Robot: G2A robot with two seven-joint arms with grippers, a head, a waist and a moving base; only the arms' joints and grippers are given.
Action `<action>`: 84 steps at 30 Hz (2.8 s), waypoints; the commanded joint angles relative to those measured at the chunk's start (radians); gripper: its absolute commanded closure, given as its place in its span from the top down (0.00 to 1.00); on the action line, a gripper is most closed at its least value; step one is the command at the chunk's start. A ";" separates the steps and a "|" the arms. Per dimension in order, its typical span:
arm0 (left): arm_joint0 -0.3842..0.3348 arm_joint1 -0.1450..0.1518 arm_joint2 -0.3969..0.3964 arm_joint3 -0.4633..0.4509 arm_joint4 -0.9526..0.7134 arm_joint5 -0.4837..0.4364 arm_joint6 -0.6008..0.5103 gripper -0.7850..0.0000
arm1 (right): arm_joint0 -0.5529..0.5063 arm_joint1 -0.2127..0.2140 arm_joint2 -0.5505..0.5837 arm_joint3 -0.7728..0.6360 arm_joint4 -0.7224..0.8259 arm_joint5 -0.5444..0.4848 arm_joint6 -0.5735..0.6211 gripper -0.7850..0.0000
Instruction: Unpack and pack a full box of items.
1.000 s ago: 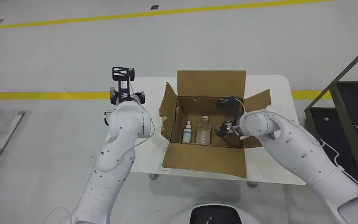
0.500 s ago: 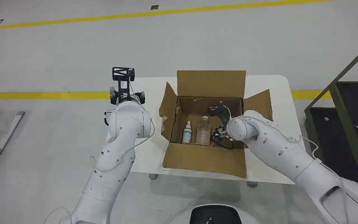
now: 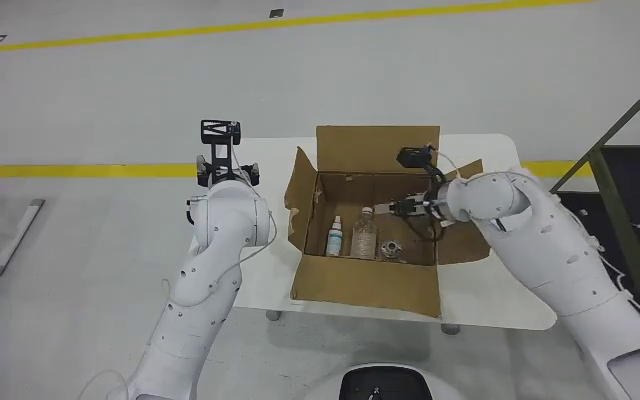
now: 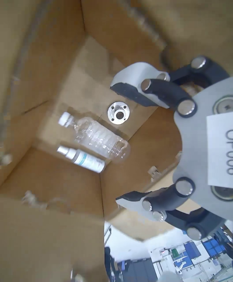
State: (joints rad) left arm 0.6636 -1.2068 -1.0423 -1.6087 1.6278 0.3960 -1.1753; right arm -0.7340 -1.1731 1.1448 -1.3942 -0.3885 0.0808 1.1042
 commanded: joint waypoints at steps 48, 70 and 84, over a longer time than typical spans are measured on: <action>0.000 0.000 0.000 0.000 0.000 0.000 0.000 1.00 | -0.498 0.055 0.416 -0.052 -0.022 -0.378 -0.790 0.00; 0.152 0.005 -0.062 -0.026 0.016 -0.220 0.075 0.00 | -0.356 0.050 0.194 -0.071 0.054 -0.450 -0.336 0.00; 0.198 0.008 -0.088 -0.034 0.004 -0.296 0.172 0.00 | -0.349 0.055 0.232 -0.100 0.114 -0.402 -0.435 0.00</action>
State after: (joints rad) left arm 0.8566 -1.1988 -1.1309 -1.6383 1.6364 0.1211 -1.0211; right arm -1.0787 -1.1190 1.3629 -1.4882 -0.2877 -0.3276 0.6958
